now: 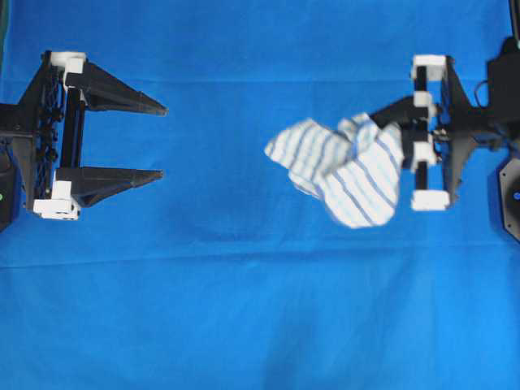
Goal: Hand over the towel.
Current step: 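Lower the towel to the table center with the right gripper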
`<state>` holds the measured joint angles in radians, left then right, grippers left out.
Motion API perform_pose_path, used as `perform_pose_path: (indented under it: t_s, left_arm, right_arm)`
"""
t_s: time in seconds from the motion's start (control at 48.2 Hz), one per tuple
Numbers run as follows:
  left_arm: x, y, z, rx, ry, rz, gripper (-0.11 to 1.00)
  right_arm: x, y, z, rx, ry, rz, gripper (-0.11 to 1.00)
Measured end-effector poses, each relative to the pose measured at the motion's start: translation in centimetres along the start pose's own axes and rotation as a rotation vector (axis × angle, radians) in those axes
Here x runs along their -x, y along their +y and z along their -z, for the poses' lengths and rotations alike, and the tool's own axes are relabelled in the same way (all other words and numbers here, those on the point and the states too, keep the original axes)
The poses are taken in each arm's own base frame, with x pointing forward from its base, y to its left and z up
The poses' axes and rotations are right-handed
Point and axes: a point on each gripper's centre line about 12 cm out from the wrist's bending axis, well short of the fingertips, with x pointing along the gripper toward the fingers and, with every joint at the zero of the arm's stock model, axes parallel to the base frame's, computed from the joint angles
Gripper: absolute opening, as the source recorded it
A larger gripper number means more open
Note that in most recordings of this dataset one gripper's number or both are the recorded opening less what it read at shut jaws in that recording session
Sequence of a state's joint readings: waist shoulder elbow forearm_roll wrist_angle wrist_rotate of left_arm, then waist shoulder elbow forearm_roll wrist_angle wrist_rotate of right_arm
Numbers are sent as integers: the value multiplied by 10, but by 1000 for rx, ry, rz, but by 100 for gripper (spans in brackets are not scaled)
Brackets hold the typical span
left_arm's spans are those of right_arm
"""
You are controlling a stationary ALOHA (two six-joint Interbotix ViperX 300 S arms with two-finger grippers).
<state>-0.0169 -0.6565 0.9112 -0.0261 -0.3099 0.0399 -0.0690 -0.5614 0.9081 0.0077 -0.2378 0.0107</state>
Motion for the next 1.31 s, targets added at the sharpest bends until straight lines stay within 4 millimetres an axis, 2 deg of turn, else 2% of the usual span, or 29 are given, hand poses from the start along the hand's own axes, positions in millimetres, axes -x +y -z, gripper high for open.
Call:
perform_pose_path:
  t_s: [0.124, 0.207, 0.415, 0.643, 0.747, 0.788, 1.265, 1.307]
  left_arm:
    - [0, 0, 0, 0, 0, 0, 87]
    - [0, 0, 0, 0, 2, 0, 87]
    - [0, 0, 1, 0, 3, 0, 87]
    - [-1, 0, 4, 0, 12, 0, 87]
    - [-1, 0, 5, 0, 15, 0, 87]
    - [-1, 0, 5, 0, 15, 0, 87]
    - [0, 0, 8, 0, 21, 0, 87]
    - [0, 0, 9, 0, 26, 0, 87]
  right_arm:
    - [-20, -19, 8, -7, 60, 60, 5]
    - [-39, -31, 22, -18, 167, 96, 5]
    - [-86, -47, 76, -23, 477, 120, 5]
    - [-118, -49, 138, -30, 653, 114, 5]
    - [-125, -51, 158, -43, 702, 118, 5]
    - [-127, -51, 163, -45, 714, 118, 5]
    - [-129, -51, 162, -52, 709, 121, 6]
    - [-129, -51, 162, -54, 709, 121, 16]
